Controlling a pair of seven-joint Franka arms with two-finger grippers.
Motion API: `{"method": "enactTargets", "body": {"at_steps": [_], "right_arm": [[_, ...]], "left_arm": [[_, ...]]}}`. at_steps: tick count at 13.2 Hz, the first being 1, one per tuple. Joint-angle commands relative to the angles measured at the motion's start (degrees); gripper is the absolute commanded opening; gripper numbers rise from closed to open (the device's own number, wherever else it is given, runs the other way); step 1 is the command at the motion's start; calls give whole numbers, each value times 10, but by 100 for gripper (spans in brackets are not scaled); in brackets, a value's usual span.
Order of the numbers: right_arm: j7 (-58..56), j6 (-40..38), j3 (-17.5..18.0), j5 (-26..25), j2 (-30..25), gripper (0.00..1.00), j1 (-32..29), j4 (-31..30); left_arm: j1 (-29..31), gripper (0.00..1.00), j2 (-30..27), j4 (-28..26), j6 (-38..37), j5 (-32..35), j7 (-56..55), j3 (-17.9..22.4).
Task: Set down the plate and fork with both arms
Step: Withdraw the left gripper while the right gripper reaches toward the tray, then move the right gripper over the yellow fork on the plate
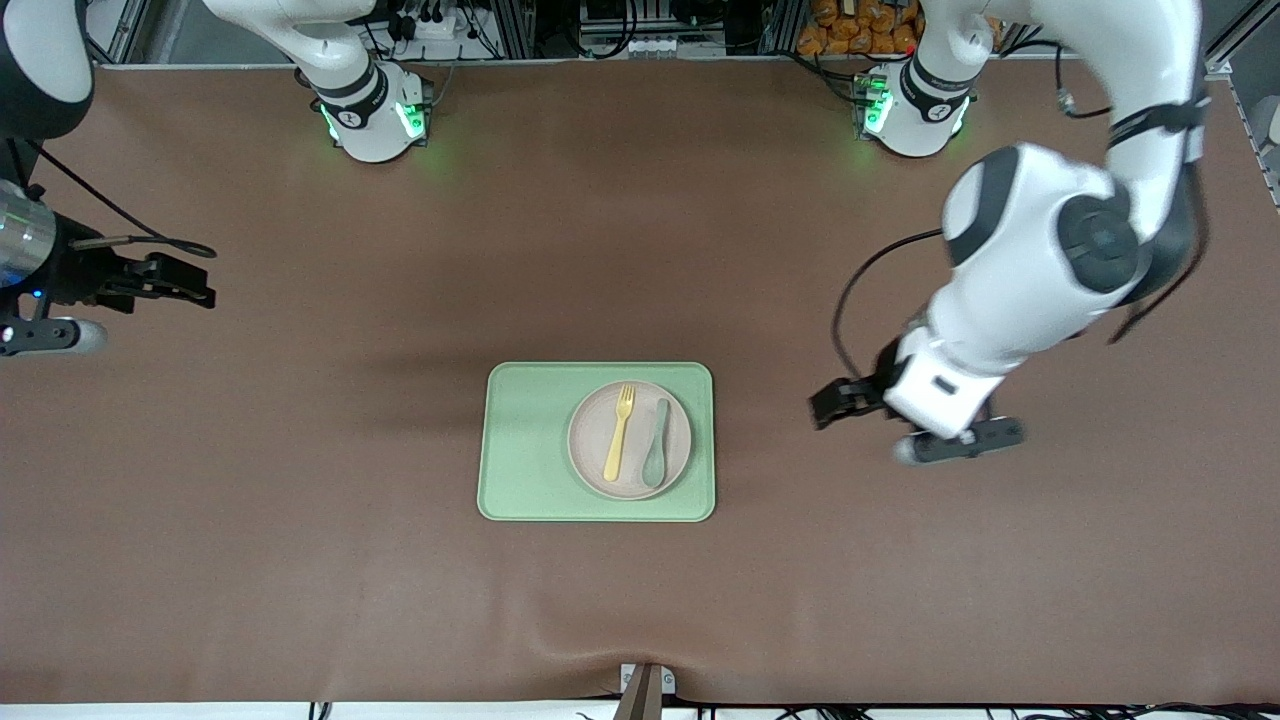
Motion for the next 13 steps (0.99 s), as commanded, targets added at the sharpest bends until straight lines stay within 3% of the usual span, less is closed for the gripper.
{"method": "enactTargets", "body": {"at_steps": [1, 4, 8, 13], "right_arm": [[29, -3, 0, 7, -1, 100, 30, 9], [77, 15, 1, 41, 30, 100, 71, 32], [197, 87, 3, 70, 103, 100, 130, 77], [228, 200, 2, 68, 187, 100, 202, 106]], "left_arm": [[61, 100, -70, -23, -65, 18, -6, -5], [114, 100, -129, -22, -125, 18, -2, -4], [130, 100, -178, -22, -187, 40, 6, -3], [163, 100, -200, -29, -225, 53, 132, -4]]}}
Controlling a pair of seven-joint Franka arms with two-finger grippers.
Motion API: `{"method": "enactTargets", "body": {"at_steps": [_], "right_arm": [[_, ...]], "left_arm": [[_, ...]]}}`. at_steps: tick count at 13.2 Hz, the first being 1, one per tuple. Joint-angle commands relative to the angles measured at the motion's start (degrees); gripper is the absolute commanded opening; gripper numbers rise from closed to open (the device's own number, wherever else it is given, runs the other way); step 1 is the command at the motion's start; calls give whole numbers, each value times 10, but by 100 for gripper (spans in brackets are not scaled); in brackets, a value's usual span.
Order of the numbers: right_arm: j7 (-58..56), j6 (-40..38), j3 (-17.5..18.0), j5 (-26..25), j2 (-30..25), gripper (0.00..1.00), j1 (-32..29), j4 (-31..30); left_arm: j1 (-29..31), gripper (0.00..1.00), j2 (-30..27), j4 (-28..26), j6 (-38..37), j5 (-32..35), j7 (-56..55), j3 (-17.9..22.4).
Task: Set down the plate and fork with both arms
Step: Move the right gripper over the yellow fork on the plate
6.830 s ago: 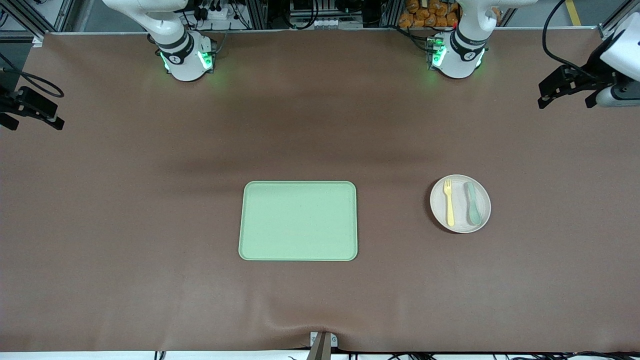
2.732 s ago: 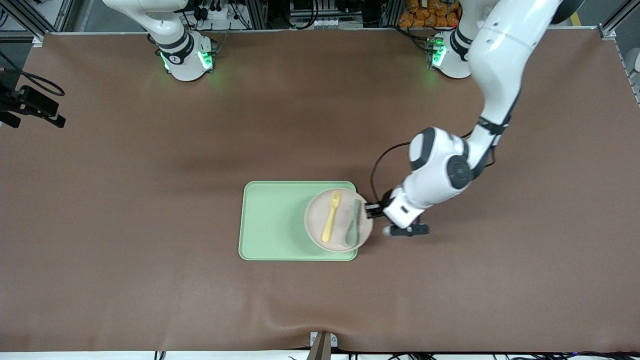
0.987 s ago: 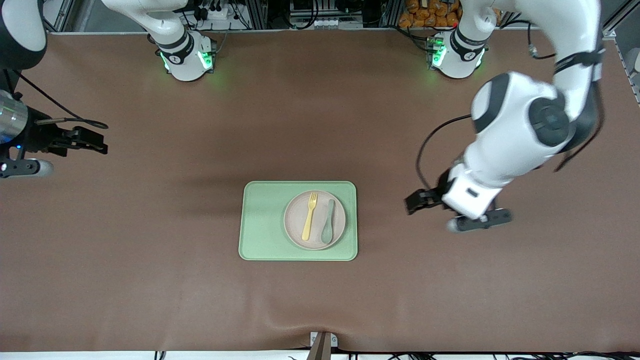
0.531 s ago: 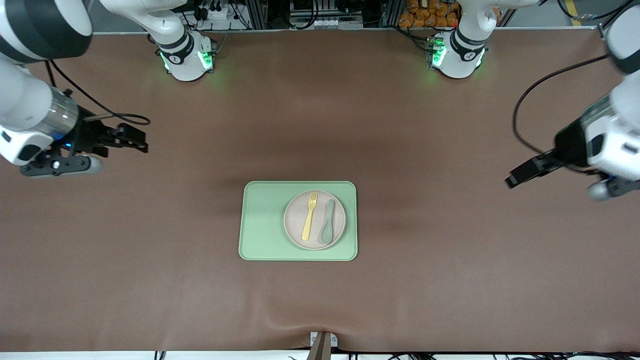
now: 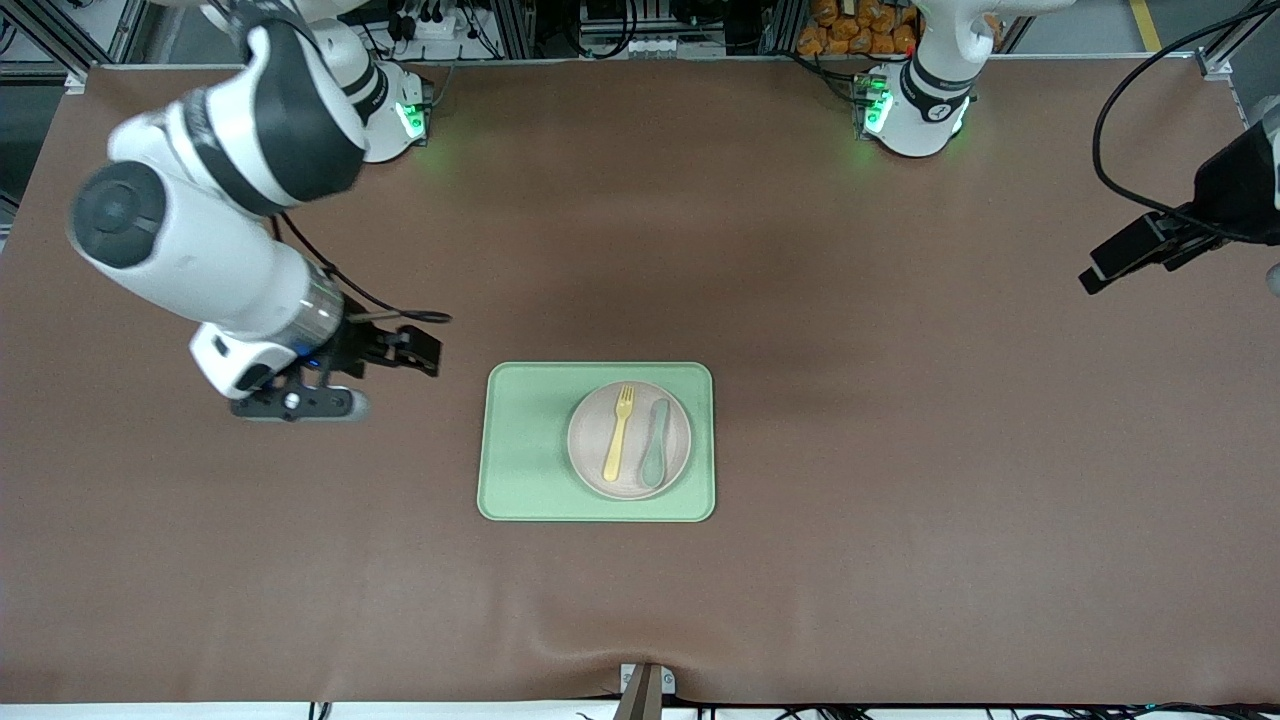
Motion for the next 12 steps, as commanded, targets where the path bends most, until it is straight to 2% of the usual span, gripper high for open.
{"method": "enactTargets", "body": {"at_steps": [1, 4, 5, 9, 12], "right_arm": [[50, 36, -7, 8, 58, 100, 35, 49], [134, 43, -8, 1, 131, 99, 71, 112], [155, 43, -8, -2, 151, 95, 80, 128], [190, 112, -8, -35, 205, 83, 119, 133], [197, 151, -11, -39, 242, 81, 138, 134]], "left_arm": [[21, 100, -20, -16, -13, 12, 55, -5], [23, 100, -30, -21, -17, 13, 84, -5], [23, 100, -31, -22, -17, 13, 91, -5], [34, 100, -38, -25, -16, 35, 141, -7], [35, 100, -47, -41, -15, 39, 142, -8]]}}
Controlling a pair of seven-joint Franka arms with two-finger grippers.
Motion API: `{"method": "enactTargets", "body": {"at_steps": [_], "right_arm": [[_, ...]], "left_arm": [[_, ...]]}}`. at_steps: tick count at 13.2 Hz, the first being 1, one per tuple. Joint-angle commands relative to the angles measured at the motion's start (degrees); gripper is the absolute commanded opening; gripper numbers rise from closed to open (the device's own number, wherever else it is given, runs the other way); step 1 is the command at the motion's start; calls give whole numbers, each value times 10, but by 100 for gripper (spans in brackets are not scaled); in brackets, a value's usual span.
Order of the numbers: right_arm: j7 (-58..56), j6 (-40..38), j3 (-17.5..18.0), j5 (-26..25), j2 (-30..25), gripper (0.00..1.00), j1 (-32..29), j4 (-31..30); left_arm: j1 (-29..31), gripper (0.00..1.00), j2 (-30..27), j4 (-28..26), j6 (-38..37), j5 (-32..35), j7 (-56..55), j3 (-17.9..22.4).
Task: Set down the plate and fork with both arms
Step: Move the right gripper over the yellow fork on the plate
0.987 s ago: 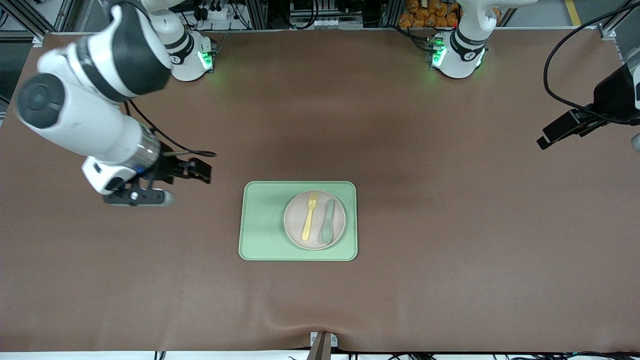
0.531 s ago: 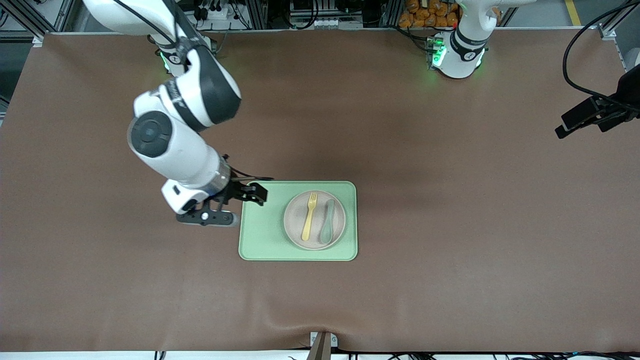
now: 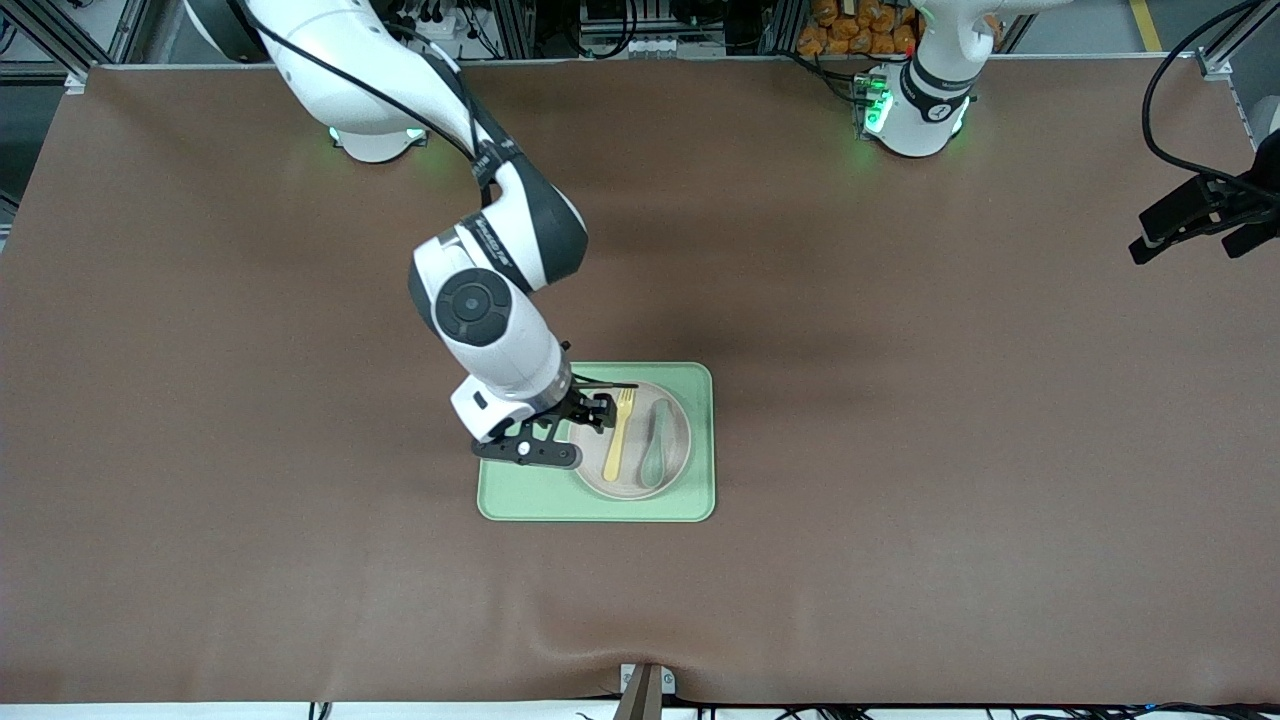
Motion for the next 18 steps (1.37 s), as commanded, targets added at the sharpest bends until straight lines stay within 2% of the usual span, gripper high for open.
{"method": "enactTargets", "body": {"at_steps": [1, 5, 7, 9, 14, 18], "right_arm": [[25, 19, -8, -18, 42, 81, 17, 31], [83, 37, -8, -35, 97, 76, 35, 64], [90, 37, -9, -38, 114, 66, 41, 76], [90, 36, -8, -44, 122, 59, 42, 74], [97, 45, -8, -44, 140, 57, 49, 74], [99, 51, -9, -45, 152, 49, 57, 74]], "left_arm": [[5, 100, -30, -35, 1, 34, 10, -10], [0, 100, -49, -61, 9, 46, 10, -11], [1, 100, -73, -97, 32, 46, 10, -16], [-2, 100, -74, -97, 31, 46, 9, -29], [-1, 100, -74, -101, 15, 46, 3, -44], [0, 100, -81, -101, -2, 46, 3, -44]]}}
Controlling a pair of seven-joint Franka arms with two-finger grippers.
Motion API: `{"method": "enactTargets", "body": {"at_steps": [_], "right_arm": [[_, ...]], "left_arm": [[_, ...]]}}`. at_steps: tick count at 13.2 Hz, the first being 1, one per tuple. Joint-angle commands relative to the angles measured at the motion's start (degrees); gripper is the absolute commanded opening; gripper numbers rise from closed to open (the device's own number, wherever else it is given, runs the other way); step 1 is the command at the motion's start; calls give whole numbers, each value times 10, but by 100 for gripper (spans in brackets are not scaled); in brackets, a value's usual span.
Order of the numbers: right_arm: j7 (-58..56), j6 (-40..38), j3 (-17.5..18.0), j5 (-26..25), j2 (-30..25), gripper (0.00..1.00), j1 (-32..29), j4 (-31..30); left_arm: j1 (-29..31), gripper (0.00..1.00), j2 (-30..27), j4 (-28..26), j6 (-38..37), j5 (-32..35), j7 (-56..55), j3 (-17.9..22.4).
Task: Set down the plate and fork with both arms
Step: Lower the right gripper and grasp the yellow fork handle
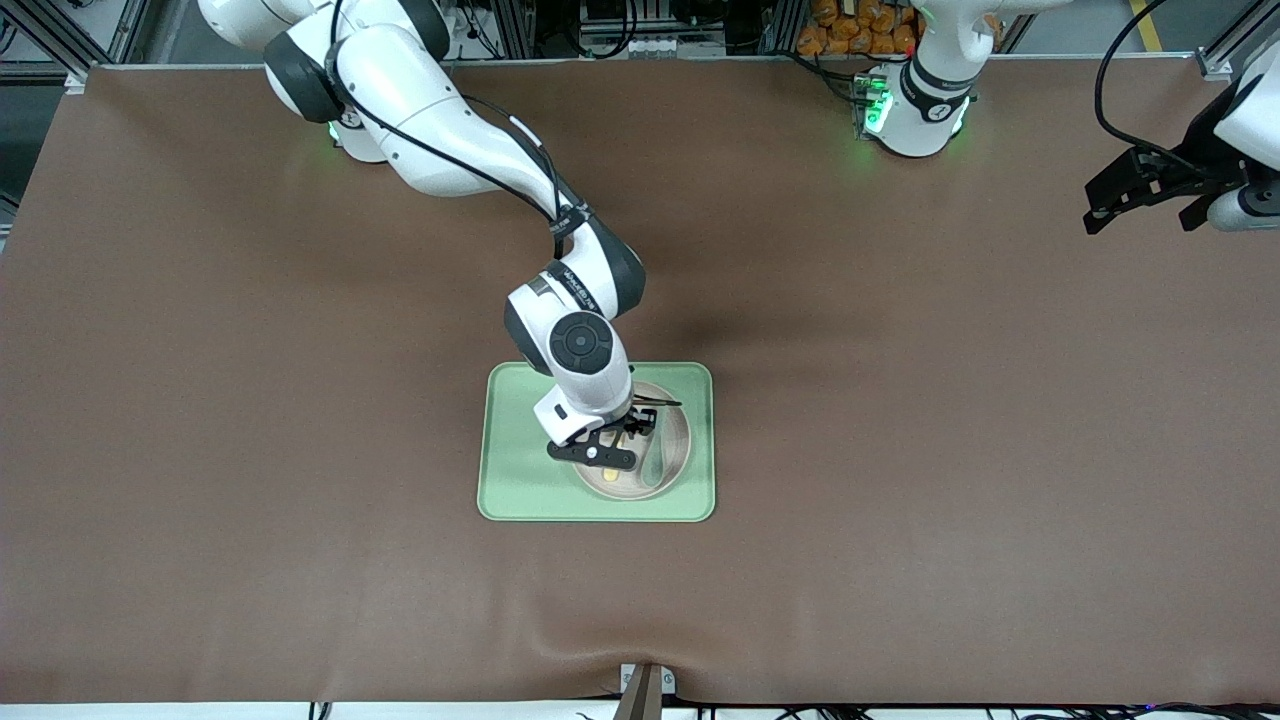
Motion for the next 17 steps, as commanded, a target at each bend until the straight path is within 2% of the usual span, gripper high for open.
{"method": "enactTargets", "body": {"at_steps": [1, 10, 11, 13, 17], "right_arm": [[16, -1, -6, -13, 19, 48, 8, 25], [16, 4, -5, -26, 28, 36, 9, 24], [16, 4, -5, -26, 28, 32, 8, 24], [15, 4, -5, -26, 28, 15, 8, 25], [13, -4, -4, -23, 20, 2, -1, 28]], "left_arm": [[2, 100, -19, -11, -7, 12, 2, -2], [16, 100, -18, -7, -6, 6, 10, 3], [17, 100, -18, -7, -6, 6, 10, 3], [17, 100, -18, -6, -6, 6, 11, 4], [17, 100, -17, -5, -6, 6, 11, 4]]}}
